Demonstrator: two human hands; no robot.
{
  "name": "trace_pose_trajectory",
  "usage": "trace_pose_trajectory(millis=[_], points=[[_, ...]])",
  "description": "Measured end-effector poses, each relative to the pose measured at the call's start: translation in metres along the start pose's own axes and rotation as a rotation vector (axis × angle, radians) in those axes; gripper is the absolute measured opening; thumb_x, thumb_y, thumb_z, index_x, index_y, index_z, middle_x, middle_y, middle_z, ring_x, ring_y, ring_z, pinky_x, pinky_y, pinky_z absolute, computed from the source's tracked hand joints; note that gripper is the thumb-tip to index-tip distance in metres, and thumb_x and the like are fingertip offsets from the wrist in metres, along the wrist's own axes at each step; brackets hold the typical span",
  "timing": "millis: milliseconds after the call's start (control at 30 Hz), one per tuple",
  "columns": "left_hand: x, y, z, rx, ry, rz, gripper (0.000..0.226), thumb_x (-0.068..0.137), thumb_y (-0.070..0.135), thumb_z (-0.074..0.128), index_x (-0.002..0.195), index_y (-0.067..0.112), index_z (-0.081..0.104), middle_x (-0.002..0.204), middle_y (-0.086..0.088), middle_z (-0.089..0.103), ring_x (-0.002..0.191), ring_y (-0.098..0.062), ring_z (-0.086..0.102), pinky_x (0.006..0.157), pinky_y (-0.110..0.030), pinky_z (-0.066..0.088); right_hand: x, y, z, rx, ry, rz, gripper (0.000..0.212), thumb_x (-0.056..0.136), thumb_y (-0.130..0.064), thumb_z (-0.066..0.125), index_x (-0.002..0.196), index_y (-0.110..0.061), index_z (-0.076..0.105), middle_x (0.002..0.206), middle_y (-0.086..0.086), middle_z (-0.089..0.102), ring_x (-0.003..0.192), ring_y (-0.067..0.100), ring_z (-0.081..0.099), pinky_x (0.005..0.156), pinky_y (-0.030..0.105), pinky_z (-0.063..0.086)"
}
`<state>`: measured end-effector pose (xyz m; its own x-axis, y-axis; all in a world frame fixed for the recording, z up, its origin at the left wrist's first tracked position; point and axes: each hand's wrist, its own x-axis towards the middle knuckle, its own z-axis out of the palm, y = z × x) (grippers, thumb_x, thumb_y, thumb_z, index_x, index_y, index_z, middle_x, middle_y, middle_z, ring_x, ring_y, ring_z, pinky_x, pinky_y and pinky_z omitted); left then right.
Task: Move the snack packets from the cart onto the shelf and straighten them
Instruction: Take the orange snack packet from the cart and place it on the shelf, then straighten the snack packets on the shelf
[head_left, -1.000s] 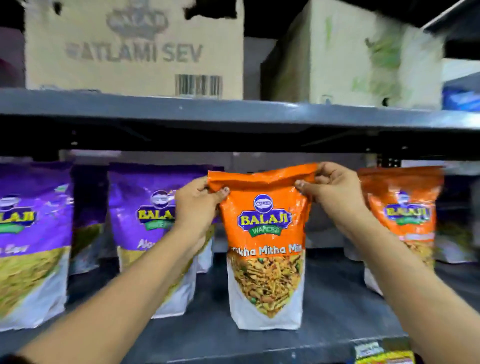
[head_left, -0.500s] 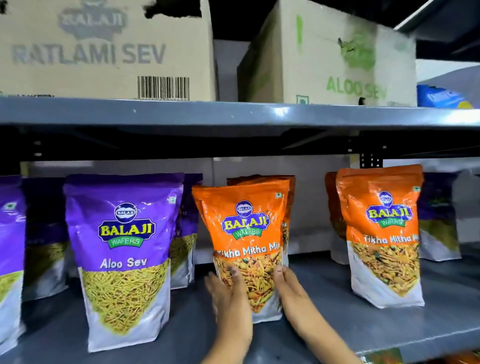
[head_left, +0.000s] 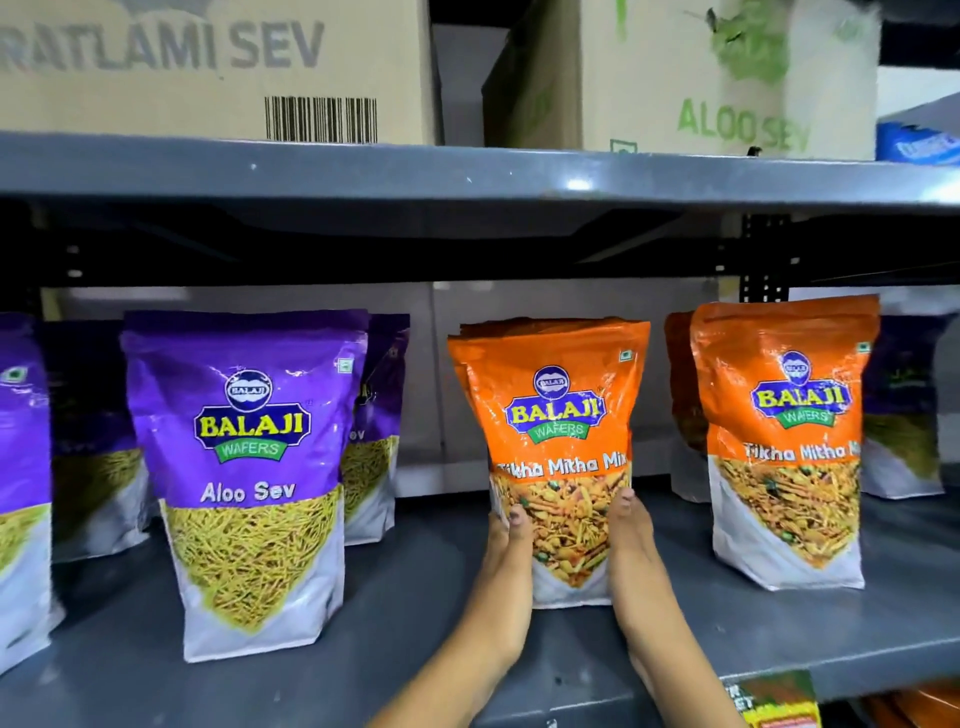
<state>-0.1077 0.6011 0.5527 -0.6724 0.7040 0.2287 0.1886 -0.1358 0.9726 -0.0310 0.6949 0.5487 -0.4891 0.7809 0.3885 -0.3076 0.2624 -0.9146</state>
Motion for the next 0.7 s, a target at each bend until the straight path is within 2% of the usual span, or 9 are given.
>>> trace_pose_trajectory(millis=[133,200,267,300,367,467,533,600,700], points=[[-0.017,0.003,-0.014,-0.015,0.08,0.054,0.063,0.093,0.06,0.026,0.149,0.031,0.033,0.152,0.016,0.037,0.137,0.002,0.035,0.114,-0.02,0.023,0.0,-0.001,0.001,0.013,0.104,-0.02,0.051,0.094,-0.057,0.029,0.137,-0.031,0.04,0.133,-0.012,0.051,0.117,0.003,0.052,0.091,0.021,0.036],[-0.035,0.007,-0.034,-0.073,0.21,0.164,0.051,0.097,0.044,0.038,0.146,0.029,0.039,0.143,0.018,0.051,0.12,0.018,0.046,0.1,-0.004,0.031,-0.006,-0.006,-0.005,-0.043,0.331,-0.173,0.045,0.1,-0.044,0.033,0.137,-0.023,0.045,0.139,-0.001,0.05,0.125,0.015,0.047,0.096,0.028,0.032],[-0.046,0.011,-0.067,-0.199,0.364,0.292,0.046,0.102,0.022,0.035,0.148,0.015,0.036,0.102,0.029,0.072,0.086,0.03,0.057,0.072,0.008,0.039,-0.018,-0.012,-0.003,0.012,0.461,-0.419,0.036,0.1,-0.039,0.038,0.124,-0.022,0.058,0.128,0.0,0.06,0.122,0.014,0.054,0.097,0.028,0.041],[-0.052,0.013,-0.091,-0.257,0.476,0.37,0.046,0.103,0.018,0.033,0.148,0.01,0.033,0.091,0.036,0.07,0.085,0.028,0.059,0.066,0.008,0.042,-0.027,-0.013,0.006,0.074,0.459,-0.47,0.033,0.099,-0.037,0.039,0.116,-0.022,0.064,0.121,0.0,0.066,0.116,0.009,0.058,0.094,0.022,0.046],[-0.061,0.021,-0.141,-0.363,0.738,0.494,0.053,0.098,0.031,0.043,0.147,0.011,0.033,0.111,0.032,0.063,0.107,0.011,0.062,0.07,0.003,0.047,-0.043,-0.013,0.038,0.205,0.333,-0.339,0.028,0.1,-0.029,0.04,0.106,-0.023,0.067,0.114,0.008,0.07,0.104,0.006,0.064,0.08,0.02,0.051],[-0.072,0.018,-0.196,-0.254,0.91,0.38,0.053,0.099,0.042,0.033,0.147,0.02,0.033,0.153,0.004,0.04,0.135,-0.004,0.042,0.107,-0.012,0.035,-0.057,-0.018,0.094,0.24,-0.075,0.059,0.031,0.101,-0.023,0.028,0.115,-0.019,0.056,0.135,0.018,0.057,0.118,0.024,0.055,0.085,0.034,0.043],[-0.073,0.006,-0.214,-0.321,0.77,0.212,0.052,0.098,0.051,0.024,0.132,0.024,0.055,0.138,0.006,0.059,0.121,-0.004,0.058,0.106,-0.033,0.041,-0.064,-0.025,0.124,0.225,-0.266,0.243,0.042,0.101,-0.035,0.021,0.131,-0.022,0.048,0.15,0.01,0.042,0.134,0.023,0.042,0.101,0.038,0.035],[-0.07,0.0,-0.219,-0.355,0.59,0.141,0.059,0.094,0.059,0.021,0.107,0.025,0.067,0.11,0.014,0.072,0.089,0.005,0.071,0.087,-0.028,0.046,-0.075,-0.03,0.148,0.221,-0.407,0.331,0.055,0.1,-0.043,0.019,0.144,-0.015,0.038,0.155,0.007,0.034,0.143,0.024,0.032,0.113,0.04,0.025],[-0.069,0.007,-0.214,-0.312,0.507,0.028,0.065,0.092,0.06,0.019,0.129,0.022,0.058,0.131,0.002,0.064,0.112,-0.005,0.065,0.105,-0.031,0.04,-0.085,-0.025,0.167,0.183,-0.543,0.186,0.051,0.104,-0.025,0.015,0.144,0.0,0.035,0.154,0.005,0.03,0.145,0.027,0.028,0.115,0.035,0.022]])
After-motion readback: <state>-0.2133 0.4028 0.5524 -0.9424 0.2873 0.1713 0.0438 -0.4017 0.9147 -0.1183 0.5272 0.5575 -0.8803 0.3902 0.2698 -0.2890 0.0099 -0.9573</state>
